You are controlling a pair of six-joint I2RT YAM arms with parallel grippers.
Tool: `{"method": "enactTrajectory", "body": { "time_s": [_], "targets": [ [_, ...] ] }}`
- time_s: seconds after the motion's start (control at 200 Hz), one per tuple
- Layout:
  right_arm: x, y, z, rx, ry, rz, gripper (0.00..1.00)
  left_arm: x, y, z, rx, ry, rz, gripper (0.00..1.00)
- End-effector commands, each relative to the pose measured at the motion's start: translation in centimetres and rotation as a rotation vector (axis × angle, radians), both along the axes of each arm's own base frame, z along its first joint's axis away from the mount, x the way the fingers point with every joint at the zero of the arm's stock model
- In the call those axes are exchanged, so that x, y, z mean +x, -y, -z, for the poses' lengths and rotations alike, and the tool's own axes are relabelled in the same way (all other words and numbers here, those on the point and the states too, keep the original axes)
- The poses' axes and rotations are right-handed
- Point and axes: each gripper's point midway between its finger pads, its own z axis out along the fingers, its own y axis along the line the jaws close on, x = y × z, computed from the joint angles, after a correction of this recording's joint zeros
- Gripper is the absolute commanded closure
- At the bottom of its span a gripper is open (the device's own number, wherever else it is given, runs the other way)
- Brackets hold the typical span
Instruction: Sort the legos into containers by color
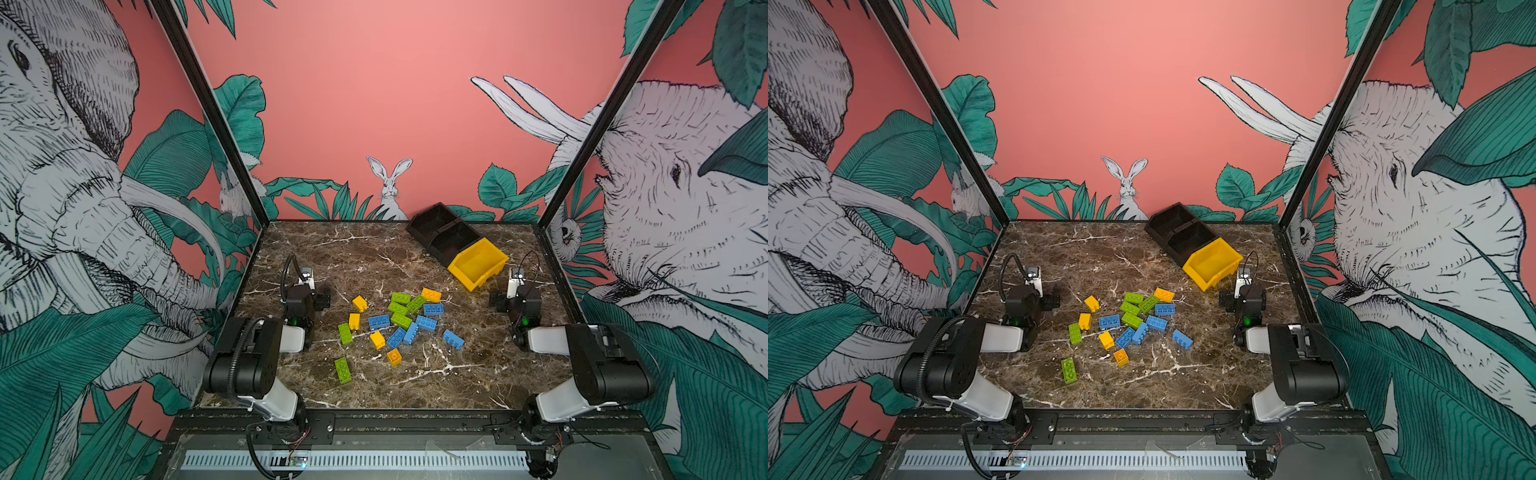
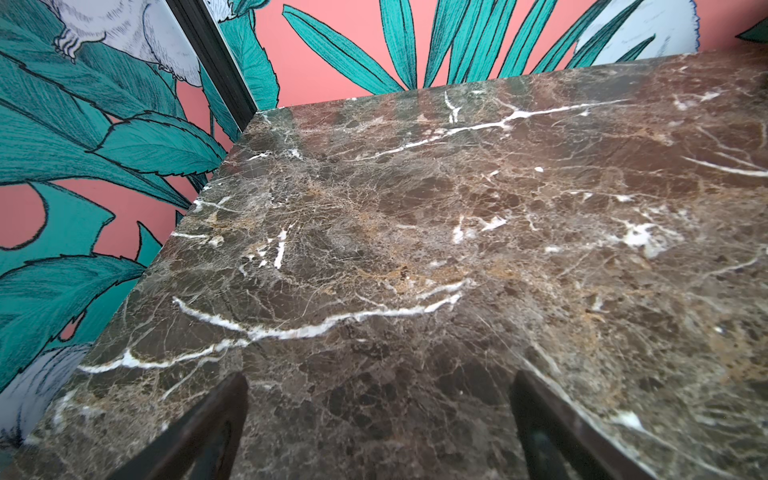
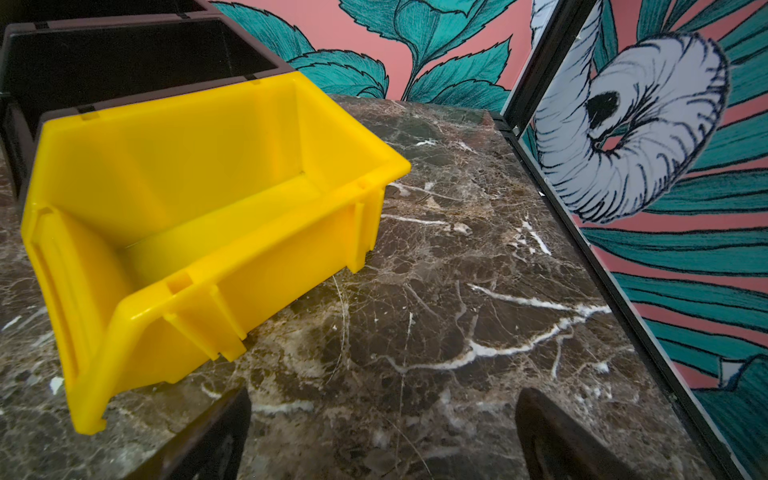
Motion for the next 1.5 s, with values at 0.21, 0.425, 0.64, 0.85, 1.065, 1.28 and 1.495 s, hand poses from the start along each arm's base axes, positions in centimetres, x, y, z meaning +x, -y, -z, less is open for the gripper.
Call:
{"method": "enactTrajectory", "body": {
  "time_s": [0.21, 0.425, 0.64, 0.85, 1.065, 1.28, 1.495],
  "targets": [
    [0.5, 0.0, -1.0, 0.004, 0.033, -0.005, 0.02, 0.5, -0.1, -1.2, 0.007, 0.034, 0.001, 0.01],
    [0.5, 0.0, -1.0, 0.005, 0.035, -0.006, 0.03, 0.4, -0.1, -1.3, 0.006, 0.037, 0.003, 0.01],
    [-0.7, 0.0, -5.7, 0.063, -0.049, 0.045, 0.11, 0.1, -0.4, -7.1, -0.022, -0.049, -0.035, 0.01],
    [-2.0, -6.7, -11.6, 0.200, -0.144, -0.027, 0.13, -4.5, 4.5, -16.3, -0.296, -0.119, 0.130, 0.01],
    [3.0, -12.1, -10.6, 0.250, -0.257, -0.056, 0.14, -9.5, 7.6, -19.2, -0.304, -0.143, 0.315, 0.01],
    [8.6, -14.3, -6.6, 0.253, -0.330, -0.023, 0.14, -12.0, 8.6, -17.5, -0.295, -0.156, 0.407, 0.01],
    [11.9, -14.3, -3.7, 0.224, -0.363, 0.056, 0.14, -12.4, 8.7, -17.1, -0.305, -0.129, 0.419, 0.01]
  ]
}}
